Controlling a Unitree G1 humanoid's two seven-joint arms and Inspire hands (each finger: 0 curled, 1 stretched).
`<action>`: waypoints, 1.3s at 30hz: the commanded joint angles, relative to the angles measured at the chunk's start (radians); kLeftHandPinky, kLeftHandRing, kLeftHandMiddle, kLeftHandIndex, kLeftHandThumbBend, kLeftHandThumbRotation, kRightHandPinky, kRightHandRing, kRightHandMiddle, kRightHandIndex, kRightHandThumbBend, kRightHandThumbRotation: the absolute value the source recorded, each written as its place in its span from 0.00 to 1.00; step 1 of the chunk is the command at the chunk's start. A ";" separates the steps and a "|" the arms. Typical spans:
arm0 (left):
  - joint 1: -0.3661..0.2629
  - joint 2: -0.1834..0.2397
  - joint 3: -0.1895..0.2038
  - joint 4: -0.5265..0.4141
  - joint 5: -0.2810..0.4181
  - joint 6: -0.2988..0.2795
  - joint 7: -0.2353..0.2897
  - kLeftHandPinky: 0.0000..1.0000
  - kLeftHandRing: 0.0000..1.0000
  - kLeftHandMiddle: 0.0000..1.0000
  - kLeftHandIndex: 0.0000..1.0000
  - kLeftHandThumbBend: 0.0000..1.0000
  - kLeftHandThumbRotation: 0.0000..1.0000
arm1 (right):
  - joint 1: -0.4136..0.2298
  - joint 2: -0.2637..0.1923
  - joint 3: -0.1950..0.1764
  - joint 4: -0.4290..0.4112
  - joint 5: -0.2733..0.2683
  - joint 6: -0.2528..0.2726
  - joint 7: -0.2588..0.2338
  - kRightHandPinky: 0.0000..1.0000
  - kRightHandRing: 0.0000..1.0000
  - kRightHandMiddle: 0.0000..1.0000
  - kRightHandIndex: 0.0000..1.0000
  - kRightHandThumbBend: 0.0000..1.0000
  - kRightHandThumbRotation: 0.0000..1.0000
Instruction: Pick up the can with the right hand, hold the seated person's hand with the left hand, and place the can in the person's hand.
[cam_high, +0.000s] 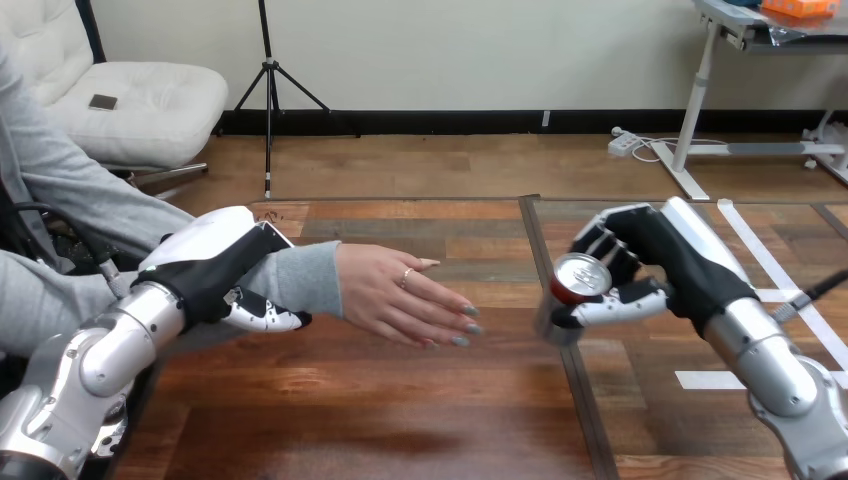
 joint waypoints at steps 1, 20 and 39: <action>-0.076 -0.057 0.025 -0.073 -0.044 -0.004 0.017 0.10 0.15 0.22 0.27 0.30 0.00 | -0.132 0.010 -0.008 -0.070 0.006 -0.017 -0.037 0.31 0.35 0.40 0.44 0.74 0.00; -0.076 -0.091 0.029 -0.068 -0.052 -0.010 0.028 0.10 0.15 0.22 0.26 0.27 0.00 | -0.164 0.055 0.003 -0.076 0.002 -0.031 -0.061 0.31 0.35 0.39 0.43 0.76 0.00; -0.079 -0.113 0.031 -0.073 -0.057 -0.008 0.017 0.10 0.14 0.21 0.24 0.25 0.00 | -0.187 0.091 0.032 -0.107 -0.035 -0.004 -0.086 0.31 0.34 0.39 0.42 0.76 0.00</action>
